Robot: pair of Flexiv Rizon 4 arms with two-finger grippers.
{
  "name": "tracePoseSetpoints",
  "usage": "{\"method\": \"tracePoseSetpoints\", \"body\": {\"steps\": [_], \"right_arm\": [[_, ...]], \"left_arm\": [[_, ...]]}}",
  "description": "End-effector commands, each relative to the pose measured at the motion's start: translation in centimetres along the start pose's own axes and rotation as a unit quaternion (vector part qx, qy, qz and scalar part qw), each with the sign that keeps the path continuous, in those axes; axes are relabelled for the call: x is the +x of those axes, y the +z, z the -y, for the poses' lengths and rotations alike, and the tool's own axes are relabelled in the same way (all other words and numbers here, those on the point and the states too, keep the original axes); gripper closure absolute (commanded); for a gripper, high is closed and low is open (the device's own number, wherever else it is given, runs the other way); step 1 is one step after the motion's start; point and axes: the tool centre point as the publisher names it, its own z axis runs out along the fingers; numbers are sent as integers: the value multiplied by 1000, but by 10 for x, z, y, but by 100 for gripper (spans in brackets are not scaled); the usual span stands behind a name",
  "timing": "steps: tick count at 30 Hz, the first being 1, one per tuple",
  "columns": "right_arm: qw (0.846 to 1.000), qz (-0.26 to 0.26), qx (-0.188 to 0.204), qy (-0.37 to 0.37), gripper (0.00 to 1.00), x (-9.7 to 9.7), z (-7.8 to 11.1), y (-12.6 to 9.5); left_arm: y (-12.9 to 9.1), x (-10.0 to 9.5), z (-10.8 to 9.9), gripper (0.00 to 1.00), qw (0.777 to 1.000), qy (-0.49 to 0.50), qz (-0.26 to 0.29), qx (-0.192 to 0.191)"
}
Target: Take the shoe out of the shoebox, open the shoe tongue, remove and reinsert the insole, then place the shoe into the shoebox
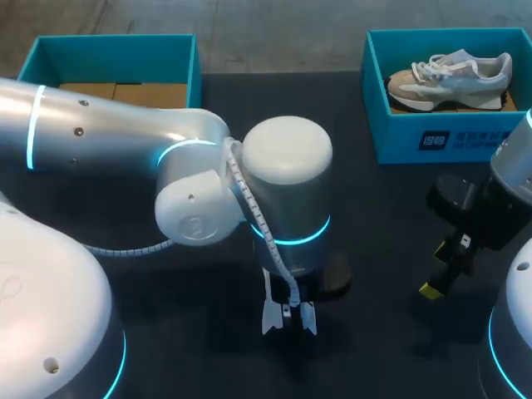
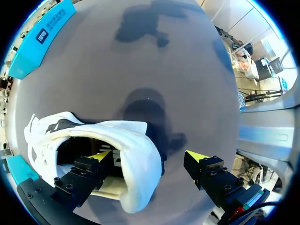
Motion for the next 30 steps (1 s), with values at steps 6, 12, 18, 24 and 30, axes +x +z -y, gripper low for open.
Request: {"method": "tracePoseSetpoints", "body": {"steps": [6,12,18,24,30], "right_arm": [[1000,1,-1,0,0,1,1,1],[1000,1,-1,0,0,1,1,1],[1000,1,-1,0,0,1,1,1],[1000,1,-1,0,0,1,1,1],[1000,1,-1,0,0,1,1,1]], "left_arm": [[13,1,4,8,1000,-8,17,-3],[18,-1,5,34,1000,-11,19,-8],[20,-2,5,61,1000,-15,21,-12],[20,-5,2,100,1000,-19,19,-16],[15,-7,-1,100,999,-24,22,-15]]}}
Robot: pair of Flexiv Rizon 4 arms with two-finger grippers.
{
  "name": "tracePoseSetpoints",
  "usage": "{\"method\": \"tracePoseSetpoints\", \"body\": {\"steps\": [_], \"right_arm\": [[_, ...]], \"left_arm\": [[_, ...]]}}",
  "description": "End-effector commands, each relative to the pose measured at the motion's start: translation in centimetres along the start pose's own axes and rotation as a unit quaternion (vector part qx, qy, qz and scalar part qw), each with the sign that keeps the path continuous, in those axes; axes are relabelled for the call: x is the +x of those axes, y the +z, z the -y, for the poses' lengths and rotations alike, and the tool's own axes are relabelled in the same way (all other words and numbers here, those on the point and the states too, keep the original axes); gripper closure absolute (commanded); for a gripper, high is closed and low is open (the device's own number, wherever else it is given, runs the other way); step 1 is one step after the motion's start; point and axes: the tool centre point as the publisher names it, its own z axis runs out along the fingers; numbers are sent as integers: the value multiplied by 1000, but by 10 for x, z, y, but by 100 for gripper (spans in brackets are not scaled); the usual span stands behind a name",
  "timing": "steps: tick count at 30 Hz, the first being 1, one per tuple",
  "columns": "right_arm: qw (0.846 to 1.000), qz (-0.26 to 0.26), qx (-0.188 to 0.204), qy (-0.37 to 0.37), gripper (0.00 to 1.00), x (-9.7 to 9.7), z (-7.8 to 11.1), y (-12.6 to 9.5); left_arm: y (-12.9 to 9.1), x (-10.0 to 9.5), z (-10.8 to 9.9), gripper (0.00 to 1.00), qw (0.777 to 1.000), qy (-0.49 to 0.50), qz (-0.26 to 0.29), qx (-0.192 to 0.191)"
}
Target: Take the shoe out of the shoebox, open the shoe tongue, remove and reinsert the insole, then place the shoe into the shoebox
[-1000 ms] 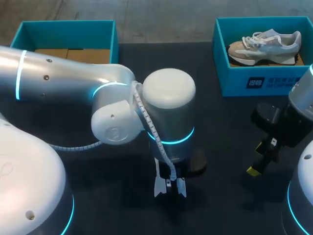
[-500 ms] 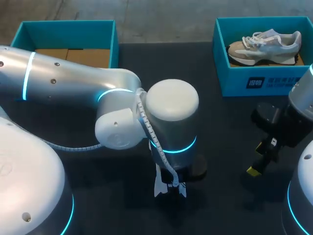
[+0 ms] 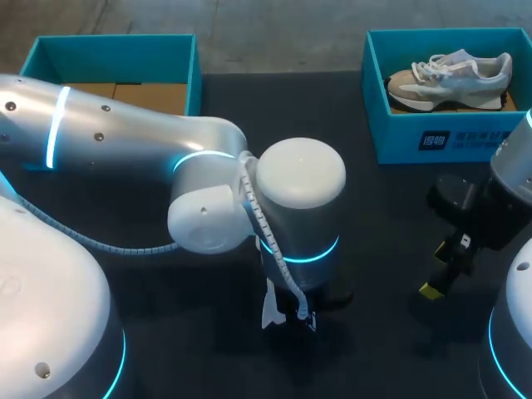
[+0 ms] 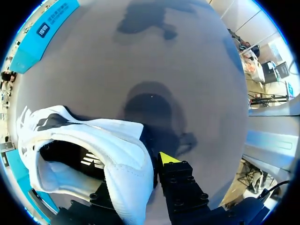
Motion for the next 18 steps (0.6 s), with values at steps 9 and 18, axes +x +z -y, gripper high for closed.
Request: {"method": "tracePoseSetpoints", "body": {"steps": [9,18], "right_arm": [[1000,1,-1,0,0,1,1,1],[1000,1,-1,0,0,1,1,1]], "left_arm": [[-20,-17,-10,100,1000,-10,17,10],[-50,-38,-18,100,1000,-7,26,13]]}}
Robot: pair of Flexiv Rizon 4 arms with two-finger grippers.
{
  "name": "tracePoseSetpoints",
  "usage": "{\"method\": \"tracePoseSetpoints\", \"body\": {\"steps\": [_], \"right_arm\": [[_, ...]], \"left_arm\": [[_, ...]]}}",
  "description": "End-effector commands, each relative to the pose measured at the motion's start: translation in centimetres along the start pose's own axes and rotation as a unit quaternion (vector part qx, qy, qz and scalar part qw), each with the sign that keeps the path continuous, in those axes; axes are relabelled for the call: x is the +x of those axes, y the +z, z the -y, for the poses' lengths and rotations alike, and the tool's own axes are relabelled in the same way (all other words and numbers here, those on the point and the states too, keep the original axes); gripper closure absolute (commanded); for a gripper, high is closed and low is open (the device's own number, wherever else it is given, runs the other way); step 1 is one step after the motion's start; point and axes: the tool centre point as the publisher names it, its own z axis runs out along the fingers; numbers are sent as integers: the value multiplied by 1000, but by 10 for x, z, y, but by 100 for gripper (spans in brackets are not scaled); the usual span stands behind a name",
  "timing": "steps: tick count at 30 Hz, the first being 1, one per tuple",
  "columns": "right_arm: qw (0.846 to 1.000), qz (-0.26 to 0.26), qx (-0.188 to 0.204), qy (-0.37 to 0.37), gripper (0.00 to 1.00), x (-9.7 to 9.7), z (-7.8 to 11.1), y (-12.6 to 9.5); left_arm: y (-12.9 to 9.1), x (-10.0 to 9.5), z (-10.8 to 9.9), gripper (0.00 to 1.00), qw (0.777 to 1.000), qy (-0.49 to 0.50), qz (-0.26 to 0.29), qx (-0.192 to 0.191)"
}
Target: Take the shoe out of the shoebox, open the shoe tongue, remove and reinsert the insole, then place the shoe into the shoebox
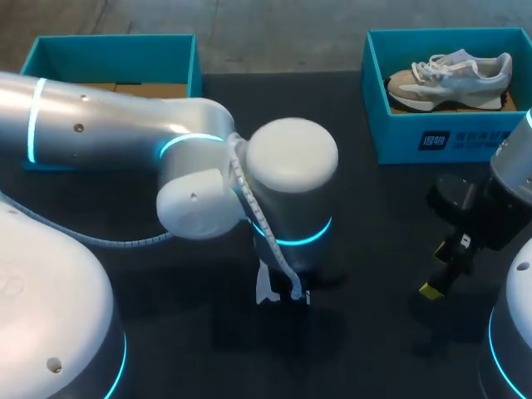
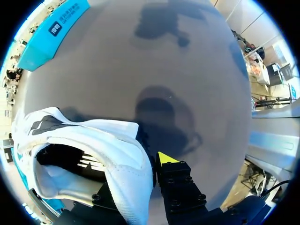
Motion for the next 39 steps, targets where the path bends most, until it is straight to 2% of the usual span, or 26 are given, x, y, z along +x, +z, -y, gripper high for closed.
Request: {"method": "tracePoseSetpoints", "body": {"steps": [1,11,21,30,33,39], "right_arm": [[1000,1,-1,0,0,1,1,1],[1000,1,-1,0,0,1,1,1],[1000,1,-1,0,0,1,1,1],[1000,1,-1,0,0,1,1,1],[1000,1,-1,0,0,1,1,1],[1000,1,-1,0,0,1,1,1]], "left_arm": [[-26,-13,-13,100,1000,2,-5,5],[-42,-31,-19,100,1000,9,-5,1],[-58,-58,-40,100,1000,4,2,6],[-87,-105,-58,100,1000,13,-17,12],[-103,-125,-61,100,1000,15,-20,16],[-141,-154,-66,100,999,26,-23,27]]}}
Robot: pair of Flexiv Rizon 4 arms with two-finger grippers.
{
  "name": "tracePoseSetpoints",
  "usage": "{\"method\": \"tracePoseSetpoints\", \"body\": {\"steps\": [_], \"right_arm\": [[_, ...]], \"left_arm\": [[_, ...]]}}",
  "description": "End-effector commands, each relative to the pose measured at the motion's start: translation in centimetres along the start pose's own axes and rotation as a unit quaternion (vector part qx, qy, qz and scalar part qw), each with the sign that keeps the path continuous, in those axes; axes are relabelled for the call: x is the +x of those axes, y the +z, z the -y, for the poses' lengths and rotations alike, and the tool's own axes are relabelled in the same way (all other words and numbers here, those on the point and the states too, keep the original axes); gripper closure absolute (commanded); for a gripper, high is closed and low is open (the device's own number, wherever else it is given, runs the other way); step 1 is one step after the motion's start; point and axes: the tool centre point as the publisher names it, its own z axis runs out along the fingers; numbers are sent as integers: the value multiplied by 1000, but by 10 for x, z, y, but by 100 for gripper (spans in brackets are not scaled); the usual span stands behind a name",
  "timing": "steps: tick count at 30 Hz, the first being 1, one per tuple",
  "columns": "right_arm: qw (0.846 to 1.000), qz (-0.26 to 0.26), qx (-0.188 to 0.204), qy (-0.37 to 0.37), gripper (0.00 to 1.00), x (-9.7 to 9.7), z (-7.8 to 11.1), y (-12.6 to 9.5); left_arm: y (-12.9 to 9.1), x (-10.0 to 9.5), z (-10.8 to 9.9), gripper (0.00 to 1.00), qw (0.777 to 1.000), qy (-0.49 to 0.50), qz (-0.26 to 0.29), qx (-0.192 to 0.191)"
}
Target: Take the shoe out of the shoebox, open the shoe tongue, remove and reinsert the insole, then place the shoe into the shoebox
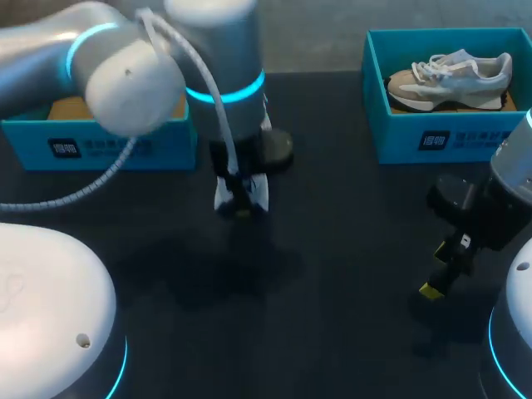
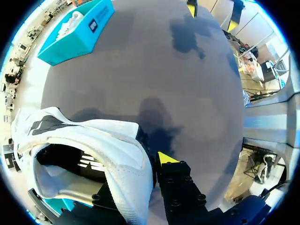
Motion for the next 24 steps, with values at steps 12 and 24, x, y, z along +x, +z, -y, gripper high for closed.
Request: {"method": "tracePoseSetpoints", "body": {"steps": [12,24], "right_arm": [[1000,1,-1,0,0,1,1,1],[1000,1,-1,0,0,1,1,1]], "left_arm": [[-93,-37,1,100,998,53,-29,6],[-148,-96,-47,100,995,84,-44,-11]]}}
